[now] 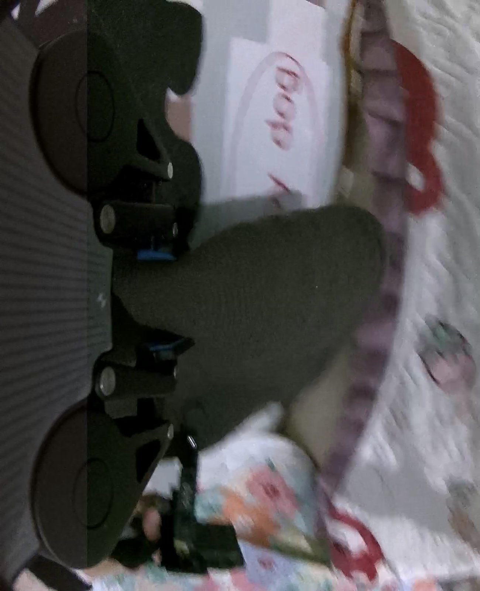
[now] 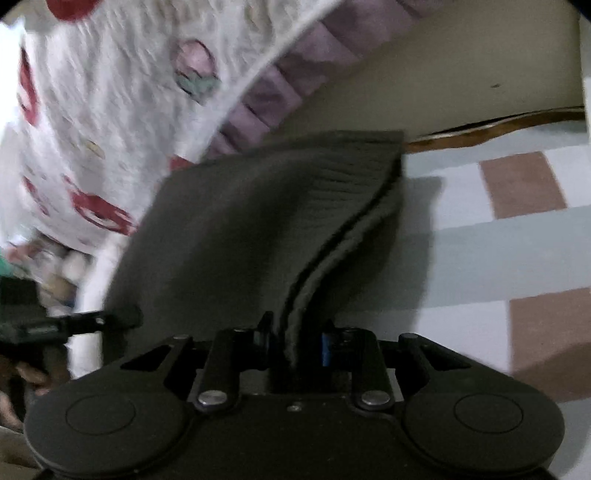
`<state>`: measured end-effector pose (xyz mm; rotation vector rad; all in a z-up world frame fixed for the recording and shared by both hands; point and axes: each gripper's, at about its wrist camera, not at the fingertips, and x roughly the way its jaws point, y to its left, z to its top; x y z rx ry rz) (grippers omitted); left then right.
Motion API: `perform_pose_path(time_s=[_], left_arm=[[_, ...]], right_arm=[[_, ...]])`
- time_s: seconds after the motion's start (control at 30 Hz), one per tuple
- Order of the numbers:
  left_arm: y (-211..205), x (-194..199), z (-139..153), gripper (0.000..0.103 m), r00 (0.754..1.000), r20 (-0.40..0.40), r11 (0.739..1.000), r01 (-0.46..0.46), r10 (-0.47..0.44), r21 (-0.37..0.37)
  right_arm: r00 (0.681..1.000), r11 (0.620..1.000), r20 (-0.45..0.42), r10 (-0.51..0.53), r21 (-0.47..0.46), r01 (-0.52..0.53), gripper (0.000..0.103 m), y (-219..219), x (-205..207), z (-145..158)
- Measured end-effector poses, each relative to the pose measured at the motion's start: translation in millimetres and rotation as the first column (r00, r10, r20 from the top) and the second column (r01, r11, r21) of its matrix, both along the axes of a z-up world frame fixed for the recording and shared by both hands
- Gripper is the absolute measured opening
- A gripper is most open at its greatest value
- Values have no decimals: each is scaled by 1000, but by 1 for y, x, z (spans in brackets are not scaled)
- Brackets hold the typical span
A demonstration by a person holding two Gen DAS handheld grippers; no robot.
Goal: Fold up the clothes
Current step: 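Pinch the sweater ribbed edge with the right gripper and tuck it under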
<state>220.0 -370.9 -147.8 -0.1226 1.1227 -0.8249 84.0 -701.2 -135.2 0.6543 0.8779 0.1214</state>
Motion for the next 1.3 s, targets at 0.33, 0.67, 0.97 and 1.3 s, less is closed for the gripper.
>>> perform_pose_path(time_s=[0.33, 0.67, 0.97, 1.3], left_arm=[[32, 11, -31, 49, 986, -145, 983, -109, 87, -150], [27, 13, -48, 53, 955, -298, 983, -71, 18, -170], [-25, -22, -1, 36, 973, 144, 982, 170, -180, 79], [-9, 9, -13, 43, 989, -149, 998, -17, 8, -56]], right_arm=[[998, 997, -55, -8, -72, 4, 58, -3, -7, -10], [999, 968, -34, 38, 250, -28, 63, -19, -3, -46], [987, 993, 154, 40, 107, -57, 26, 10, -6, -1], [996, 999, 77, 44, 14, -45, 27, 7, 3, -4]])
